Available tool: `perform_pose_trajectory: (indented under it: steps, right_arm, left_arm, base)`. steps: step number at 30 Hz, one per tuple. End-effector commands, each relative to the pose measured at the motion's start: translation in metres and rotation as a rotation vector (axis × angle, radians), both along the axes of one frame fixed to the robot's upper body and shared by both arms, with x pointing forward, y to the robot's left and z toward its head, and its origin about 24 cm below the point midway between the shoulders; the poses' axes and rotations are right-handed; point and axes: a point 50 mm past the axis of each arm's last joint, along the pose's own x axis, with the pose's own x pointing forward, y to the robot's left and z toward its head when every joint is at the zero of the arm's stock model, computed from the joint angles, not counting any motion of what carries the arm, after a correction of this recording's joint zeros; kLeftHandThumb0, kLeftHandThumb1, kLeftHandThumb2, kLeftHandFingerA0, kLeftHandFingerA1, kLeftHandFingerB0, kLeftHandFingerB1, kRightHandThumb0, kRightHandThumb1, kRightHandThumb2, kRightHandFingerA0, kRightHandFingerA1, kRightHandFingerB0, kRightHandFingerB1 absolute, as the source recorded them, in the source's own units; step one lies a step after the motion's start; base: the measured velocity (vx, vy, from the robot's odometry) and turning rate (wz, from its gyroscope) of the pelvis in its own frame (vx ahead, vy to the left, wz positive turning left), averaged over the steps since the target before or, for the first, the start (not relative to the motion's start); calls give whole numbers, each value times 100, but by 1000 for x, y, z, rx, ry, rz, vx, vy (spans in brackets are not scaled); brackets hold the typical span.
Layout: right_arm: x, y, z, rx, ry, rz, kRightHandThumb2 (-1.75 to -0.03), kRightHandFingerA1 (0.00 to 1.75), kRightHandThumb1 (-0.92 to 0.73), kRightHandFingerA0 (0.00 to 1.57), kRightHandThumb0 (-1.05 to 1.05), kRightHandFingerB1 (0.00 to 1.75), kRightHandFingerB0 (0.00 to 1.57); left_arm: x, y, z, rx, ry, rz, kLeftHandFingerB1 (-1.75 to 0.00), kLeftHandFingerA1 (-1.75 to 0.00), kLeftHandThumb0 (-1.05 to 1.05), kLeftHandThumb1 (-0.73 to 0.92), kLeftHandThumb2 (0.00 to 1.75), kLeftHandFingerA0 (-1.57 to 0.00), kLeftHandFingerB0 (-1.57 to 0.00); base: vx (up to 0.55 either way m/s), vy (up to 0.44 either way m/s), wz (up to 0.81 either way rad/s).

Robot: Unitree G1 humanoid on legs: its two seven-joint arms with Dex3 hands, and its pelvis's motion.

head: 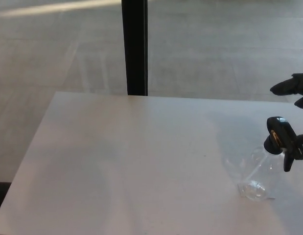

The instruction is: The robot uses its right hand to grab and lift the lid of the spray bottle kept in the middle of the desk and places the lid on the right side of the bottle

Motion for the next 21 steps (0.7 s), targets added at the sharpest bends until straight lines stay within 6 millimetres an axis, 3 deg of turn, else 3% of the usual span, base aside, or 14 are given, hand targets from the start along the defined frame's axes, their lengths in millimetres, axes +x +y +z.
perform_pose_trajectory:
  steps: [1,2,6,7,8,9,13,14,15,16,17,19,20,21]
  right_arm:
    - [-3,6,-1,-32,3,-7,-58,54,-58,39,-52,29,25]
    - [-4,13,3,-14,-16,10,-81,64,-47,42,-63,42,20]
    - [-7,19,5,-24,-38,30,-81,64,-49,46,-61,43,22]
    - [-8,18,3,-24,-33,27,-81,65,-48,47,-60,43,22]
    - [-8,17,1,-27,-23,23,-81,65,-48,48,-59,43,22]
    - [-9,17,-1,-28,-16,19,-58,61,-58,51,-51,30,29]
    - [-11,13,-8,-98,4,6,-59,64,-61,51,-39,31,32]
    - [-11,13,-11,-97,15,-2,-58,64,-60,50,-37,31,34]
    - [-11,11,-13,-105,20,-5,-58,63,-60,49,-34,32,35]
    - [-10,10,-14,-118,20,-8,-79,66,-47,45,-41,45,28]
    - [-10,8,-15,-122,22,-12,-58,62,-61,48,-35,32,36]
    - [-10,8,-16,-123,26,-16,-60,61,-62,46,-37,32,37]
    - [-9,6,-18,-132,22,-24,-81,65,-49,43,-45,46,31]
    - [-9,6,-20,-169,15,-30,-58,59,-63,45,-42,32,38]
  left_arm:
    - [-6,2,2,-5,-8,19,-51,-61,-76,61,99,-54,-42]
    - [-6,3,2,-11,-2,21,-36,-52,-73,74,63,-60,-47]
    - [-9,2,2,-2,-5,9,-36,-52,-72,77,63,-60,-47]
    - [-10,2,2,-4,2,14,-51,-61,-70,61,100,-54,-38]
    - [-12,3,1,-9,6,21,-51,-61,-71,60,100,-53,-39]
    - [-13,4,1,-13,10,24,-36,-50,-72,76,63,-59,-47]
    - [-15,5,0,-17,26,45,-36,-49,-73,75,63,-60,-46]
    - [-17,5,1,-18,26,44,-51,-60,-72,59,99,-53,-39]
    - [-18,5,1,-6,36,25,-50,-59,-77,63,100,-52,-39]
    - [-18,4,3,-2,36,18,-51,-59,-75,63,101,-52,-39]
    - [-19,4,2,-3,35,23,-35,-48,-72,77,63,-58,-46]
    - [-22,3,1,-9,42,30,-35,-48,-71,77,64,-59,-45]
    - [-23,2,1,-11,35,28,-36,-50,-71,77,63,-59,-46]
    - [-24,2,0,-15,29,25,-51,-61,-74,64,101,-52,-39]
  base:
    - [0,0,0]
    - [0,0,0]
    - [0,0,0]
    - [0,0,0]
    - [0,0,0]
    - [0,0,0]
    - [0,0,0]
    - [0,0,0]
    - [0,0,0]
    - [0,0,0]
    - [0,0,0]
    - [0,0,0]
    - [0,0,0]
    - [0,0,0]
